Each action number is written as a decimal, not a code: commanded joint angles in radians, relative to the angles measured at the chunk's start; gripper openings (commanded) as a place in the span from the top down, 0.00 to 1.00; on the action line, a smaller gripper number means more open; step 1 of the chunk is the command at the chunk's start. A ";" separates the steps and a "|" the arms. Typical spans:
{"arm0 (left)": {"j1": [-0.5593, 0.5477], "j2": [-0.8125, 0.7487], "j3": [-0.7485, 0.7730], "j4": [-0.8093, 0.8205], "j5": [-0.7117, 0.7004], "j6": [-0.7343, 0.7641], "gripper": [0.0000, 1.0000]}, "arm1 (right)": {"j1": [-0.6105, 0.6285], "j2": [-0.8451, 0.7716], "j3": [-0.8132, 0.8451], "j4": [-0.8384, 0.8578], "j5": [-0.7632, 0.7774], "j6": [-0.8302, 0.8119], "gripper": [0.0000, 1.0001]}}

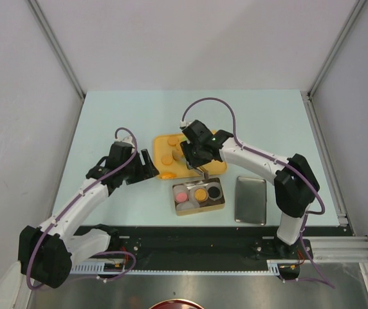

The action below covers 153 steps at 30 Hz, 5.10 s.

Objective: Pack the cookies

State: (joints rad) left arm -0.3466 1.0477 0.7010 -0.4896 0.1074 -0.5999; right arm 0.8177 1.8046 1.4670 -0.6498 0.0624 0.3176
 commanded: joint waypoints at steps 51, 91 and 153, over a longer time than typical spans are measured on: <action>0.006 -0.020 0.003 0.006 -0.018 0.014 0.23 | 0.558 -0.723 -0.428 -0.220 0.280 0.388 0.64; 0.006 -0.023 -0.001 0.011 -0.015 0.014 0.23 | 0.589 -0.677 -0.364 -0.225 0.326 0.397 0.44; 0.006 -0.015 -0.008 0.020 -0.009 0.014 0.23 | 0.560 -0.654 -0.410 -0.252 0.315 0.406 0.92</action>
State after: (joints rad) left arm -0.3454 1.0428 0.6994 -0.4892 0.0986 -0.6003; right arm 1.3727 1.1732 0.9974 -0.8825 0.3267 0.7162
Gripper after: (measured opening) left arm 0.767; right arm 0.161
